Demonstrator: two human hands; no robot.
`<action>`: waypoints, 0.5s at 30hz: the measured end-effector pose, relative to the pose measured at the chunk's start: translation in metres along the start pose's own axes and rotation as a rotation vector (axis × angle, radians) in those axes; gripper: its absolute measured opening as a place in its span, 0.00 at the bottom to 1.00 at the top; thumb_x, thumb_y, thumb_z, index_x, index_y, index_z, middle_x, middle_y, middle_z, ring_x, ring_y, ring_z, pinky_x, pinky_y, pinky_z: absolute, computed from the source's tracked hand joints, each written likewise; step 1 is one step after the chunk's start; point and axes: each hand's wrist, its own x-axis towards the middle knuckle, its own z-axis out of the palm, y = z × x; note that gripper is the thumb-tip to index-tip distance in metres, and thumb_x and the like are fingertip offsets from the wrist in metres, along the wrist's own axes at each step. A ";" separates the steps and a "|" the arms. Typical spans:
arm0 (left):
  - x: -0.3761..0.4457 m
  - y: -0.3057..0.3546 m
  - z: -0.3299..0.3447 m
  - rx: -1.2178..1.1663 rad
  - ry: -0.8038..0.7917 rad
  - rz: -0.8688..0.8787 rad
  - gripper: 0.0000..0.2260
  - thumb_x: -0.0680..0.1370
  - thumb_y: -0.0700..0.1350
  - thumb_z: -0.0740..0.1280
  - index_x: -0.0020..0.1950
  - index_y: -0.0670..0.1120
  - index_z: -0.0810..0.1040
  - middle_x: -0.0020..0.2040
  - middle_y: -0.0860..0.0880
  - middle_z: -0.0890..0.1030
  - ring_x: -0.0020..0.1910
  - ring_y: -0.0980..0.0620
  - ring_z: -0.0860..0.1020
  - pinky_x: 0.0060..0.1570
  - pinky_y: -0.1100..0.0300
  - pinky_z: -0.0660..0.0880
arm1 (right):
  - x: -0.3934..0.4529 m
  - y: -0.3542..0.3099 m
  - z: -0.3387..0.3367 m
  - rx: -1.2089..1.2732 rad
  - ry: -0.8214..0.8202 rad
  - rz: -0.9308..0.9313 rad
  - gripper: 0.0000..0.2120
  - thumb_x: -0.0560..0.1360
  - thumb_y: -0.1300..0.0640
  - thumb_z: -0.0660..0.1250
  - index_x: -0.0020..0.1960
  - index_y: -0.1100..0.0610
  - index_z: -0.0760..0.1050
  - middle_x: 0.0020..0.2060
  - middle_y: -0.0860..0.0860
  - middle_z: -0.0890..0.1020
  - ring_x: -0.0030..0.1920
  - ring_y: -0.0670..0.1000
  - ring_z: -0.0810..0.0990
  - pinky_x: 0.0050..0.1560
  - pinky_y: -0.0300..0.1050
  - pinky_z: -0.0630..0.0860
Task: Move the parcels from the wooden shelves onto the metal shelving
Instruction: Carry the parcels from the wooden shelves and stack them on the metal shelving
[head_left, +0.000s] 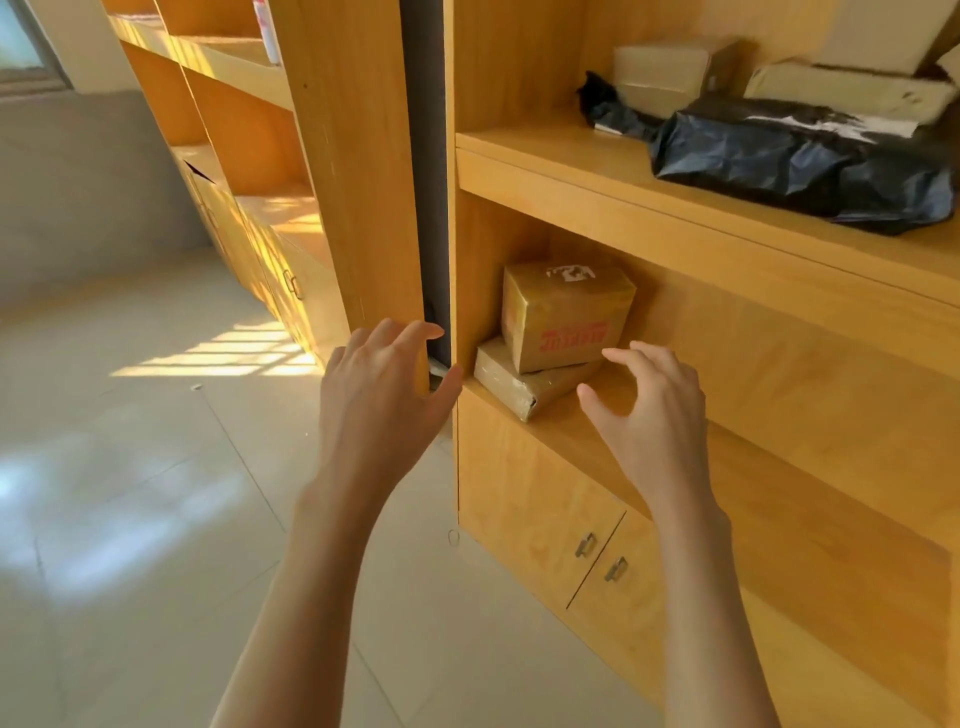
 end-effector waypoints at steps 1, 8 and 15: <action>0.009 -0.006 0.006 -0.004 -0.005 0.003 0.17 0.75 0.52 0.69 0.60 0.45 0.79 0.56 0.45 0.81 0.55 0.43 0.77 0.53 0.49 0.73 | 0.007 0.000 0.008 -0.011 -0.007 0.006 0.20 0.74 0.49 0.69 0.64 0.55 0.76 0.64 0.53 0.74 0.66 0.55 0.68 0.63 0.51 0.66; 0.077 -0.046 0.058 -0.013 -0.033 0.086 0.16 0.75 0.51 0.70 0.58 0.44 0.80 0.53 0.44 0.82 0.50 0.42 0.79 0.48 0.51 0.74 | 0.053 0.000 0.053 -0.105 -0.001 0.066 0.20 0.74 0.49 0.69 0.64 0.55 0.76 0.64 0.53 0.74 0.65 0.55 0.69 0.62 0.48 0.66; 0.148 -0.081 0.123 -0.108 -0.180 0.241 0.14 0.75 0.50 0.70 0.56 0.44 0.80 0.49 0.44 0.82 0.44 0.44 0.78 0.43 0.58 0.68 | 0.090 -0.009 0.102 -0.213 0.033 0.191 0.20 0.74 0.49 0.69 0.64 0.54 0.75 0.64 0.52 0.74 0.65 0.55 0.69 0.62 0.49 0.66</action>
